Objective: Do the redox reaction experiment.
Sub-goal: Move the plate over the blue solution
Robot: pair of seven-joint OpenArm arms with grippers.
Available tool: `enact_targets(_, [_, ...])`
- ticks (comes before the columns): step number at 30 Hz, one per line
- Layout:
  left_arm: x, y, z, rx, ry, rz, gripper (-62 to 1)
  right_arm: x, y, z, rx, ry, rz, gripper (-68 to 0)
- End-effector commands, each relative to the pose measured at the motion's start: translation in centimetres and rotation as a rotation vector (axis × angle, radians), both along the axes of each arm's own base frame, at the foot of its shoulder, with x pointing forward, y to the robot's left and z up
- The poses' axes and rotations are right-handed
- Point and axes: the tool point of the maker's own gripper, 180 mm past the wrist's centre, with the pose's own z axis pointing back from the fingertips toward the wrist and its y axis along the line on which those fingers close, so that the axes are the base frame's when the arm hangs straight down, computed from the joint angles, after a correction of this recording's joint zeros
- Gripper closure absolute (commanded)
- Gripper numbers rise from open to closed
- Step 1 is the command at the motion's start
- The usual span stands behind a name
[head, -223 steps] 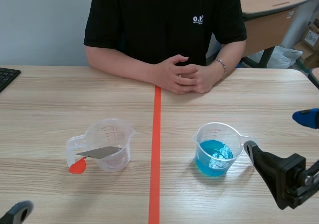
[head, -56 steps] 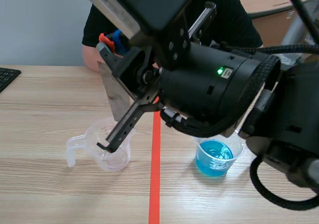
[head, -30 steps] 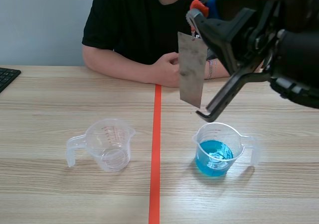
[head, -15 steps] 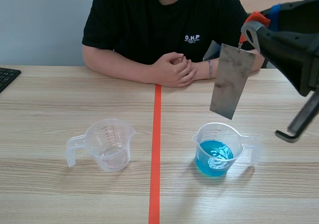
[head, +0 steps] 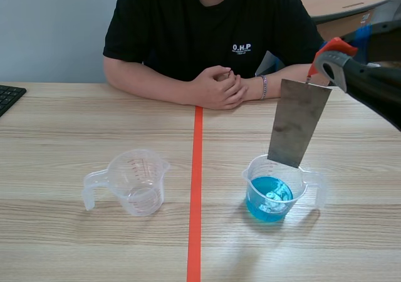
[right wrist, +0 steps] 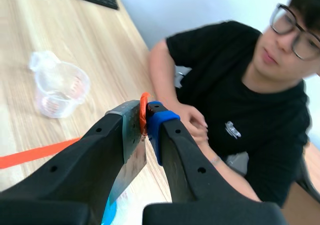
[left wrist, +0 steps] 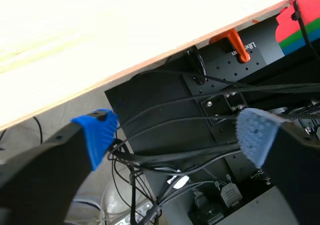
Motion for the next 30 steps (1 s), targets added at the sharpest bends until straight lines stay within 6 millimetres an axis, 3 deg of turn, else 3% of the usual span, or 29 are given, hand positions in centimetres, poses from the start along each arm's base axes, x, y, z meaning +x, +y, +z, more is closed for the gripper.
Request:
enact_targets(1, [0.3, -0.1, 0.5, -0.016, -0.014, -0.019, -43.9, -0.2, 0.5, 0.8, 0.015, -0.018, 0.029, -1.5])
enact_targets(7, [1.0, -0.9, 1.6, -0.078, -0.002, -0.128, -23.1, -0.5, 0.9, 0.6, -0.032, -0.02, 0.082, -1.5])
enact_targets(15, [4.2, -1.4, 3.9, -0.125, -0.085, -0.271, -4.5, -0.6, 0.9, 0.1, -0.058, -0.012, 0.104, -1.5])
enact_targets(20, [6.8, -1.4, 5.3, -0.131, -0.147, -0.375, -4.0, -0.2, 0.2, -0.5, -0.065, 0.004, 0.099, -1.5])
enact_targets(30, [12.8, -2.7, 10.6, -0.232, -0.31, -0.519, -4.0, 0.3, -0.8, -0.9, -0.032, 0.008, 0.089, -1.5])
